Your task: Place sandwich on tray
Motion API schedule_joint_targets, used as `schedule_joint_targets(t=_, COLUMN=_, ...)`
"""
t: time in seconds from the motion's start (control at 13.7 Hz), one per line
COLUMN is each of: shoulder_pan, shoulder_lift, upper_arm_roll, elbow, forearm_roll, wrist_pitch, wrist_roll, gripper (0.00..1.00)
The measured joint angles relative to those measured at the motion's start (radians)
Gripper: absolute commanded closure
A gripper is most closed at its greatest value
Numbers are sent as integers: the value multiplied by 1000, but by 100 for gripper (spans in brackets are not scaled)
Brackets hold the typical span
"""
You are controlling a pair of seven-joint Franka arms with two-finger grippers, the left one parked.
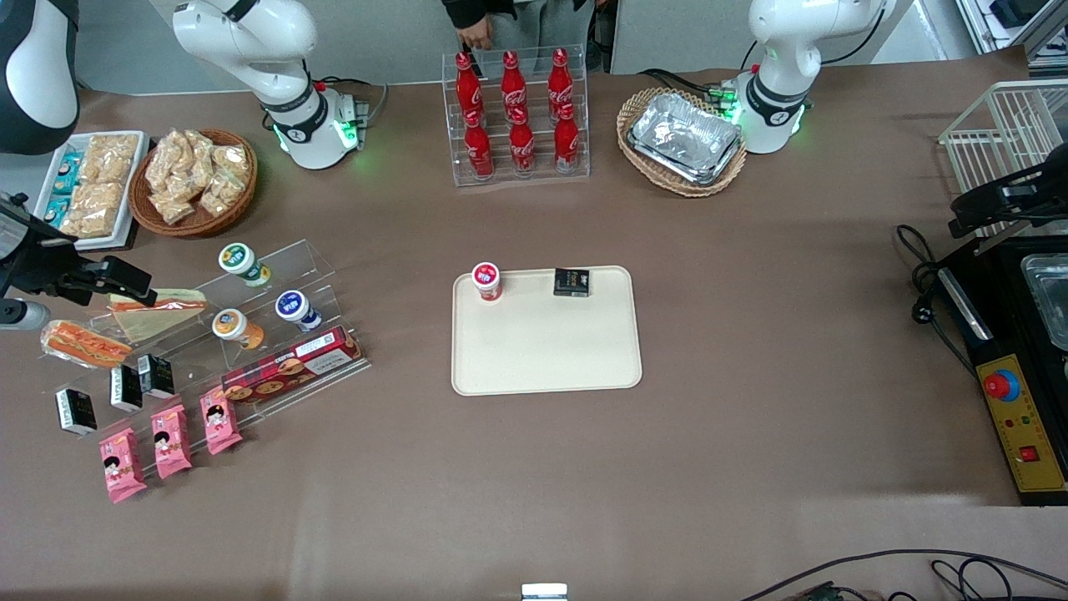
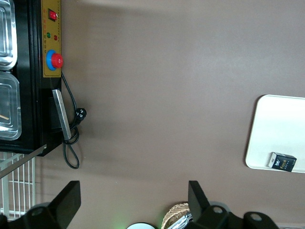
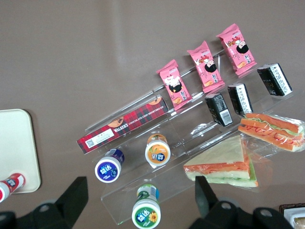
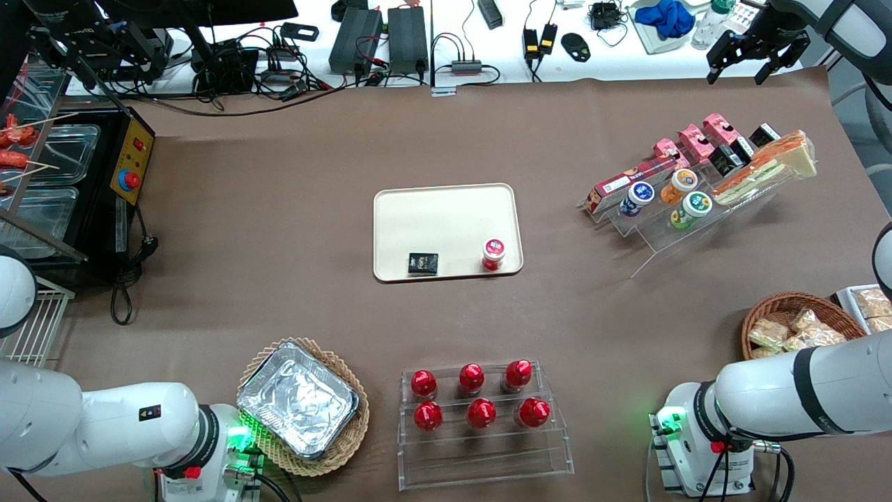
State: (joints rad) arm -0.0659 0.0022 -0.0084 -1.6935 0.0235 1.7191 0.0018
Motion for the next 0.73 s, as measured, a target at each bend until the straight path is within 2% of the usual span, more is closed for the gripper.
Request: schedule_joint_targets(t=0.73, shoulder_pan=6, shoulder_lift=0, upper_arm_roll=5, elbow=3, forearm_roll=1, wrist_pitch=0, wrist_roll=15, gripper=0)
